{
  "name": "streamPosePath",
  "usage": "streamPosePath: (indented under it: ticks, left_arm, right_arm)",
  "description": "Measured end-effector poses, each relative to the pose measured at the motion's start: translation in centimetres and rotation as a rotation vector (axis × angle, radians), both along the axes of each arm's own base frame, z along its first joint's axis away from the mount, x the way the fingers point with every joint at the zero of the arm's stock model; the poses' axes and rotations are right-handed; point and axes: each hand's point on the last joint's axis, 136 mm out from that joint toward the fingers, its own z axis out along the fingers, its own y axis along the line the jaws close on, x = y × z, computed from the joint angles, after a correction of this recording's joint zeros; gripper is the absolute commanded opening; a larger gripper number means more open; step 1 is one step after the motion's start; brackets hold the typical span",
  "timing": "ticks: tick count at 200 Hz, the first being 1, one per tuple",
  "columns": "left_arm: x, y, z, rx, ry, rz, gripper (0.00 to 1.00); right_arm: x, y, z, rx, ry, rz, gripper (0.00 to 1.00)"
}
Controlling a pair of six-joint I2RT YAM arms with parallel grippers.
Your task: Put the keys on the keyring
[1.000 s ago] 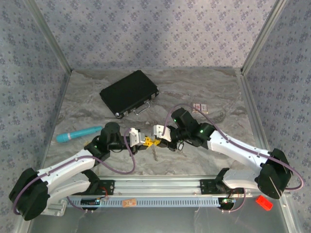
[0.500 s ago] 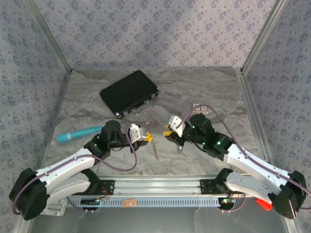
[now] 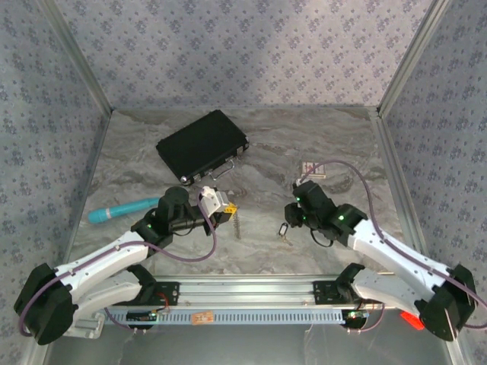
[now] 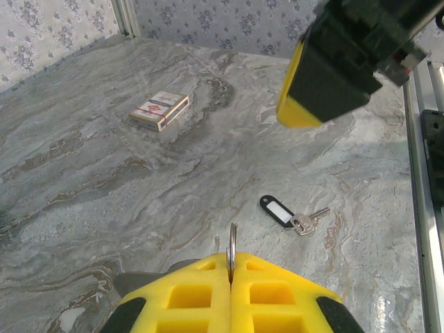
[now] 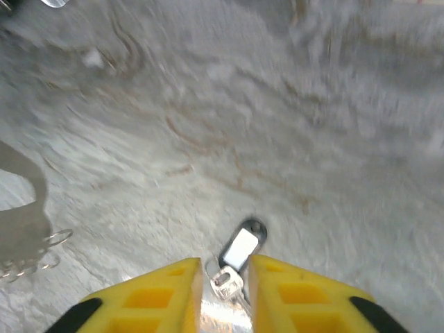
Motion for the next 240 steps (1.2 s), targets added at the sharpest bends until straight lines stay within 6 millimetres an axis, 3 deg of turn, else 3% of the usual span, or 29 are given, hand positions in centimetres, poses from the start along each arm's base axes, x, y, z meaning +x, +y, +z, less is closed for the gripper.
streamPosePath:
  ticks: [34,60,129,240]
  left_arm:
    - [0.0,0.0,-0.5,0.014,0.014,0.0,0.0]
    - [0.0,0.0,-0.9,0.023,0.024,0.0,0.0]
    - [0.0,0.0,-1.0,0.027,0.028,0.0,0.0]
    - [-0.1,0.1,-1.2,0.035,0.037,0.0,0.0]
  right_arm:
    - [-2.0,0.7,-4.5,-0.09,0.194,0.02,0.33]
    - [-2.5,1.2,-6.4,-0.152,0.274,0.043,0.34]
    - [-2.3,3.7,-8.1,-0.267,0.305,0.198,0.32]
    - [-2.6,3.6,-9.7,-0.423,0.331,0.264,0.25]
